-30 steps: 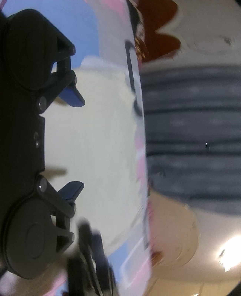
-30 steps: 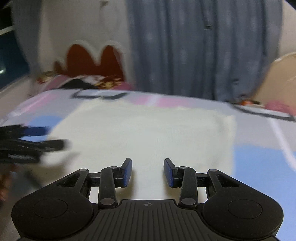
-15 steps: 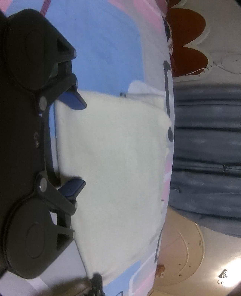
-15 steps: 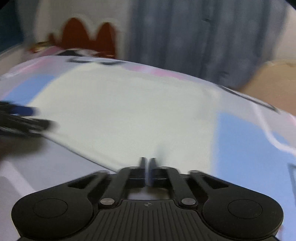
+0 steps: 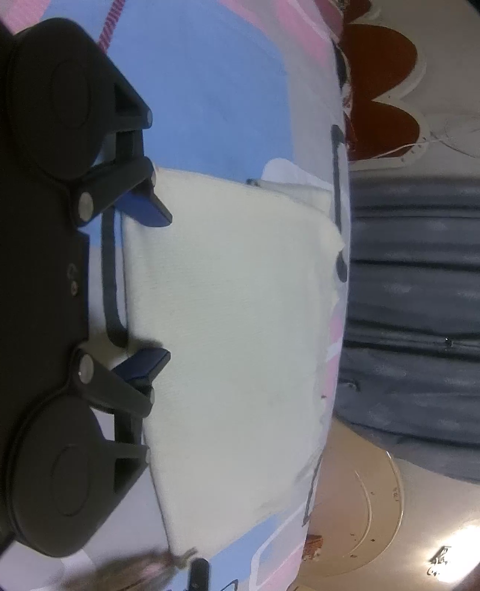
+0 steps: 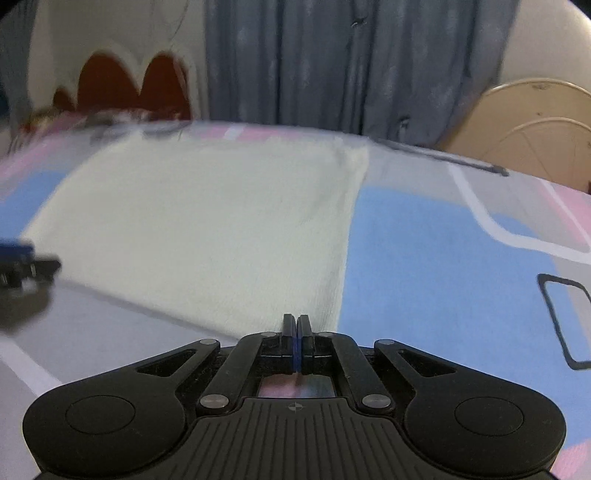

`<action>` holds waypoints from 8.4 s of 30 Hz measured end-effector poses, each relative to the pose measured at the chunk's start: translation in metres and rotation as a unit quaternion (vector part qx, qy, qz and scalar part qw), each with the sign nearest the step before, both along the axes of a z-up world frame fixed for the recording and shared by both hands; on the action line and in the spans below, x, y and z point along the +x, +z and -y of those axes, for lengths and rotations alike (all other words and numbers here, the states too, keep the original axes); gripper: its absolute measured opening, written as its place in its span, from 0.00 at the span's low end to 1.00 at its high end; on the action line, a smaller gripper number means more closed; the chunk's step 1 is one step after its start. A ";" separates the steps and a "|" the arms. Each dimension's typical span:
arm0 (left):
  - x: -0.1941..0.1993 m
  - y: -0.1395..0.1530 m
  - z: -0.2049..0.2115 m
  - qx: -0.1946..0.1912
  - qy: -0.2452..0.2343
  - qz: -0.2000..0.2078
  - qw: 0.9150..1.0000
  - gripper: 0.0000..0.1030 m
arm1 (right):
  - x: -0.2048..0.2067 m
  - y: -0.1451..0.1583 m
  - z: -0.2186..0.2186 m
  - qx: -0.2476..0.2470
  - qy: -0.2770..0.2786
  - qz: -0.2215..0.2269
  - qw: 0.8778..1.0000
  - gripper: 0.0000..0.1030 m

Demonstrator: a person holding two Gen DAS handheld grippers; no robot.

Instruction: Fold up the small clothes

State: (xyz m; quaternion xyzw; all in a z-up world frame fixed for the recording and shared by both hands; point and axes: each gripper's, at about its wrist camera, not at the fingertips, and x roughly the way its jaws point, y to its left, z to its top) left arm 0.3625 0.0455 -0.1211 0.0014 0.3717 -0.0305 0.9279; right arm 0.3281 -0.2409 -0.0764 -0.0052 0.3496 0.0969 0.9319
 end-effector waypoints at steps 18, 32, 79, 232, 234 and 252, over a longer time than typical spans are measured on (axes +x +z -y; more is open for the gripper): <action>-0.005 0.010 -0.001 -0.007 0.008 -0.014 1.000 0.66 | 0.002 -0.012 0.003 -0.019 0.004 -0.044 0.999 0.00; -0.023 -0.020 -0.074 -0.338 0.180 0.013 0.924 0.49 | 0.004 0.021 -0.024 0.096 0.028 0.010 0.995 0.00; 0.076 0.058 0.110 -0.229 -0.052 0.053 0.971 0.06 | 0.072 0.025 0.081 0.265 -0.130 0.056 0.954 0.00; 0.142 0.006 0.104 -0.161 -0.086 -0.034 0.983 0.39 | 0.121 -0.012 0.054 0.214 -0.037 -0.060 0.974 0.38; 0.143 0.010 0.108 -0.155 -0.087 -0.027 0.984 0.37 | 0.123 -0.007 0.046 0.193 -0.033 -0.053 0.979 0.34; 0.079 0.068 -0.018 -0.108 -0.078 0.025 0.991 0.34 | 0.066 0.049 -0.113 0.113 0.027 0.023 0.993 0.29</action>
